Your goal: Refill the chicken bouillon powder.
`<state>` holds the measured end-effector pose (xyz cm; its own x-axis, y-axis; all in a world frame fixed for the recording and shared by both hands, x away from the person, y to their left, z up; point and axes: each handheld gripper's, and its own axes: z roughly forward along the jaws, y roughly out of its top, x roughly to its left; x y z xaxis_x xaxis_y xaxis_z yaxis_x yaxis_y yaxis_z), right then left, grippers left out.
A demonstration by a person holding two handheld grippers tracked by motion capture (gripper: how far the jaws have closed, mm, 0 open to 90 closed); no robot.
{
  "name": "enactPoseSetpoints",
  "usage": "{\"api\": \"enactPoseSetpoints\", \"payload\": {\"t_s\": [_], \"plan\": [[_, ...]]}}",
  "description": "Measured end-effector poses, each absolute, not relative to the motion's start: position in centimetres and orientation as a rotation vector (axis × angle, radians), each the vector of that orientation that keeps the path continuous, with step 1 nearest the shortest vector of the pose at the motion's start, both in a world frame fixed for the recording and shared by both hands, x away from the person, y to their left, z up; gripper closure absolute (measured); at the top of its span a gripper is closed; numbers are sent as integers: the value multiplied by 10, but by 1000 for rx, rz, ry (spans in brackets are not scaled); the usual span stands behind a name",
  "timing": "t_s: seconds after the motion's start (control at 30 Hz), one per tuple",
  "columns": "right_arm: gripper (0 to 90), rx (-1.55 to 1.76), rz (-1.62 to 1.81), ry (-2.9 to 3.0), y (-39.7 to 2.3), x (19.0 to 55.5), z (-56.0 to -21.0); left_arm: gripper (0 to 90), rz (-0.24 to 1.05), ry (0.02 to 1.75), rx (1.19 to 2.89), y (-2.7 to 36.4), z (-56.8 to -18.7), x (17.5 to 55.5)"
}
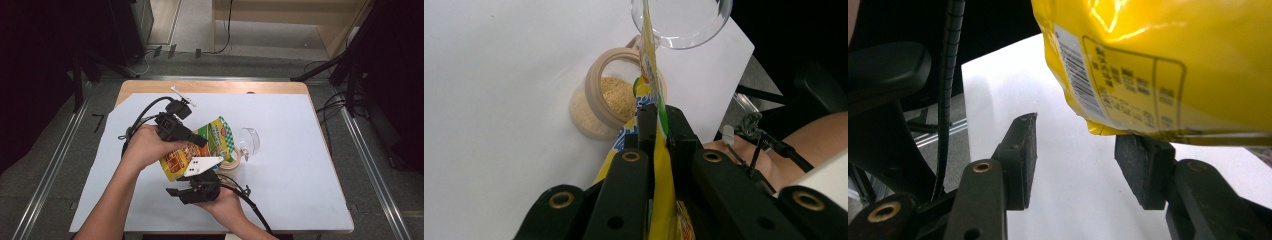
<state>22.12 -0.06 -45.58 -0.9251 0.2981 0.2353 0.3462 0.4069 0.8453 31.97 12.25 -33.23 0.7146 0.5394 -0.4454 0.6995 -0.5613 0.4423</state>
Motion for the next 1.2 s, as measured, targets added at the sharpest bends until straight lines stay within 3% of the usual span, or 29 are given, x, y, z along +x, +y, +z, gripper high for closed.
{"api": "enactPoseSetpoints", "payload": {"t_s": [1.2], "plan": [[486,-620,-1588,-2638,-8,226,-467,896,-374,884,2287,160,-340,321]]}}
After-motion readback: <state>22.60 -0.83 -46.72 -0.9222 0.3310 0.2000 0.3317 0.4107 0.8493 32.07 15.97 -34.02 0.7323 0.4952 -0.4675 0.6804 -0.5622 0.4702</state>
